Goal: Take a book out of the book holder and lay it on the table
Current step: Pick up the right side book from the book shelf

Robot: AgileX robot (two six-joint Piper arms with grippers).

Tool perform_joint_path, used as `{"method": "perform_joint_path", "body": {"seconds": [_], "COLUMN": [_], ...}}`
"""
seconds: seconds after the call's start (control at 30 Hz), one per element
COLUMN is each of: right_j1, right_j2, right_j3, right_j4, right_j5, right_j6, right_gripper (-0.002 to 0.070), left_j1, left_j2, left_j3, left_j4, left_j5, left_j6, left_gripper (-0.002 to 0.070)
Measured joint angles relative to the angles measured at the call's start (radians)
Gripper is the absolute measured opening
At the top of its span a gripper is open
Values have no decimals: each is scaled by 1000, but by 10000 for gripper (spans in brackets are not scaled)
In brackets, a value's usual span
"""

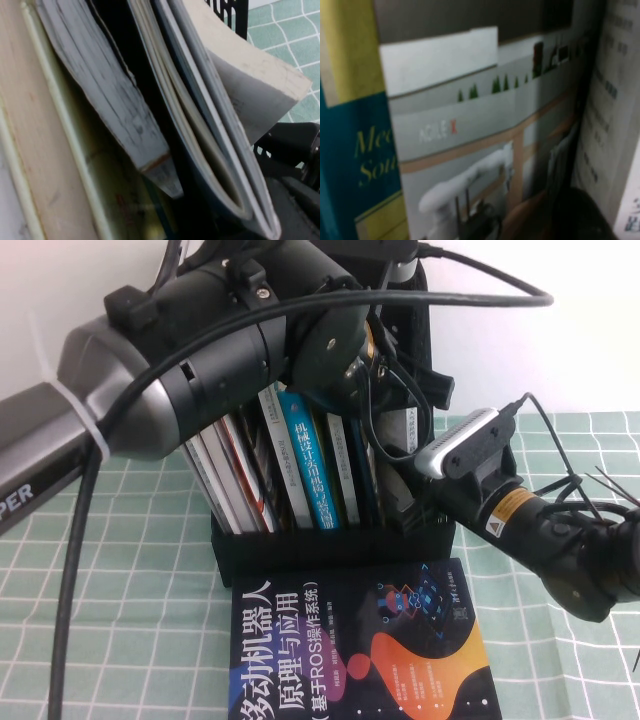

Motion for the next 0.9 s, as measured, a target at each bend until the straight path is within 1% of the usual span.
{"method": "perform_joint_path", "body": {"seconds": [0.27,0.53,0.73,0.9], "right_j1": [0,0,6,6], "right_j2": [6,-69,-160,-267], "right_j3": [0,9,16,16], "right_j4": [4,33,39,67], "right_j5": [-37,-34,-13,-37], "right_j6": [5,0,-11,-76], "right_gripper": [117,117,117,117], "left_j1": [-4,-27,-29,-29], "left_j2": [-21,-200,-372,-509], "left_j3": [0,0,0,-6], "left_j4": [-18,9,60,137], "left_j5": [-8,-23,39,158], "left_j6": [0,2,1,2], "left_gripper": [-3,-3,-3,-3]}}
